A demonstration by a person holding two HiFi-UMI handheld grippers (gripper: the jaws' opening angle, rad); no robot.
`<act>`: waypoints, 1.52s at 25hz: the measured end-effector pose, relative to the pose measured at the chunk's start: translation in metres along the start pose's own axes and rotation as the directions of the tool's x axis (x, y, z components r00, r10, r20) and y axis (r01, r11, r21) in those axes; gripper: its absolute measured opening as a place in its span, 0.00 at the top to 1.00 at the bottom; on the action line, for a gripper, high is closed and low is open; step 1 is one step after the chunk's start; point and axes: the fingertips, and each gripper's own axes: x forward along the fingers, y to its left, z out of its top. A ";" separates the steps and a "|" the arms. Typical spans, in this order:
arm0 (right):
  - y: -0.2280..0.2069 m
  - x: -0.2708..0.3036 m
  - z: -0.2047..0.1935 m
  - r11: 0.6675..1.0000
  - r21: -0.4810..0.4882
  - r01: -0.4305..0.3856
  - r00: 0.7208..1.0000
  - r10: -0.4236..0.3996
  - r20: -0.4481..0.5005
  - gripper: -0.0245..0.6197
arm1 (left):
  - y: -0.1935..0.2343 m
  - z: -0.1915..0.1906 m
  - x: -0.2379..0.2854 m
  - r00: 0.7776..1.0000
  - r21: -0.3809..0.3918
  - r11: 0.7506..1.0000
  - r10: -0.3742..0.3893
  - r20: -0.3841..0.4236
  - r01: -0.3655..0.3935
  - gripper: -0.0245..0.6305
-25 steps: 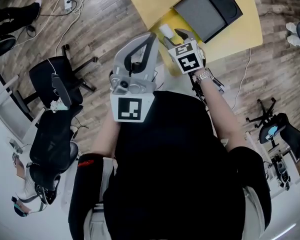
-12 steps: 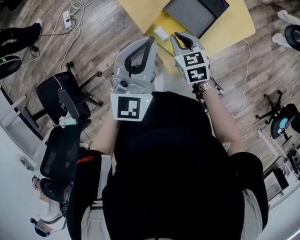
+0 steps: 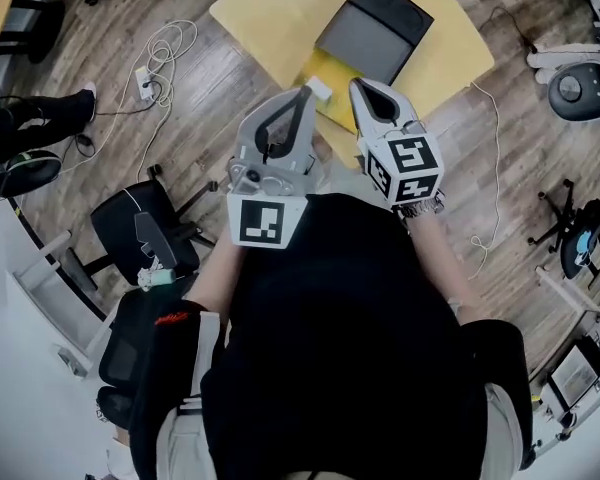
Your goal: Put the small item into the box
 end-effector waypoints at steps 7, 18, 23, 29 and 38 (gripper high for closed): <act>0.012 -0.042 0.064 0.999 0.002 0.046 0.977 -0.045 0.207 0.96 | -0.005 0.024 -0.001 0.997 0.041 0.998 -0.051 0.056 0.048 0.96; 0.039 -0.119 0.133 0.978 -0.109 0.179 0.855 -0.100 0.509 0.96 | -0.007 0.064 -0.006 0.988 0.032 0.998 -0.056 0.143 0.052 0.96; 0.052 -0.142 0.149 0.972 -0.124 0.202 0.803 -0.092 0.589 0.96 | -0.013 0.074 -0.007 0.984 0.047 0.996 -0.081 0.160 0.074 0.96; 0.065 -0.158 0.156 0.968 -0.128 0.216 0.768 -0.087 0.635 0.96 | -0.021 0.081 -0.008 0.978 0.059 0.993 -0.114 0.177 0.105 0.96; 0.066 -0.173 0.147 0.964 -0.100 0.248 0.743 -0.123 0.658 0.96 | -0.029 0.091 -0.012 0.973 0.034 0.993 -0.122 0.198 0.117 0.96</act>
